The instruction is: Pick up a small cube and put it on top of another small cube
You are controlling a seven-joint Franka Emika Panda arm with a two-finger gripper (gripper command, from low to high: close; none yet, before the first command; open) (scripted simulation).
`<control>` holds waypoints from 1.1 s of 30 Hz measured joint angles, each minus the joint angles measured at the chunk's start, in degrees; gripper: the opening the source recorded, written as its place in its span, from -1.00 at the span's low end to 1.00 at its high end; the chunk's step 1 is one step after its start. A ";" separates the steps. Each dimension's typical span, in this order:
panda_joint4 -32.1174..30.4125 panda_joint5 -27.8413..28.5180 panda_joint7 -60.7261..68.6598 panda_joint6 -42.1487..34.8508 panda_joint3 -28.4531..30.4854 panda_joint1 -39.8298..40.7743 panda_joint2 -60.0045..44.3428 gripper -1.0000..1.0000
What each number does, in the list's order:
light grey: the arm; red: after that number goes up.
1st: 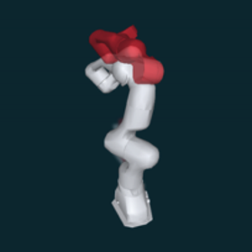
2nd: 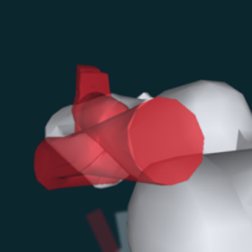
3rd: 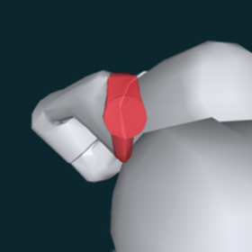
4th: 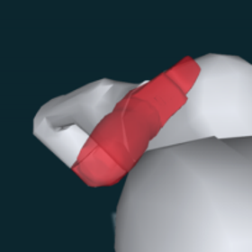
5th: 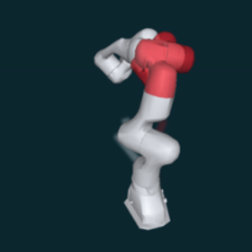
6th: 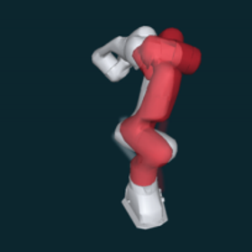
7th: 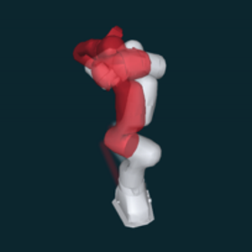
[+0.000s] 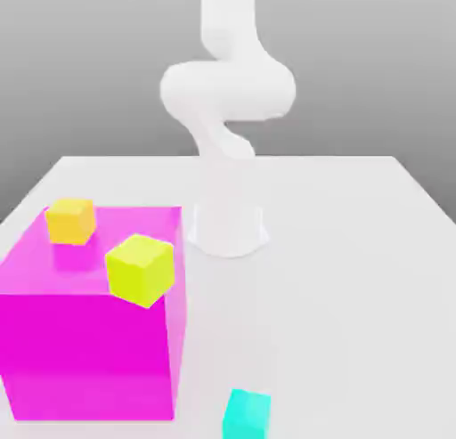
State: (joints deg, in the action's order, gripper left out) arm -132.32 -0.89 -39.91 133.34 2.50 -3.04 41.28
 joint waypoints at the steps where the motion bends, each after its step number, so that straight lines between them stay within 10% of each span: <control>1: -0.24 -0.28 2.46 0.71 1.19 -1.43 -1.95 0.00; 16: -3.43 -9.52 40.80 9.95 12.46 -14.78 -29.39 0.00; 33: -6.75 -9.57 74.38 22.70 11.14 -15.00 -58.64 0.00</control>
State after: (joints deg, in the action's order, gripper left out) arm -139.07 -10.46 34.47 156.04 13.64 -18.04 -17.36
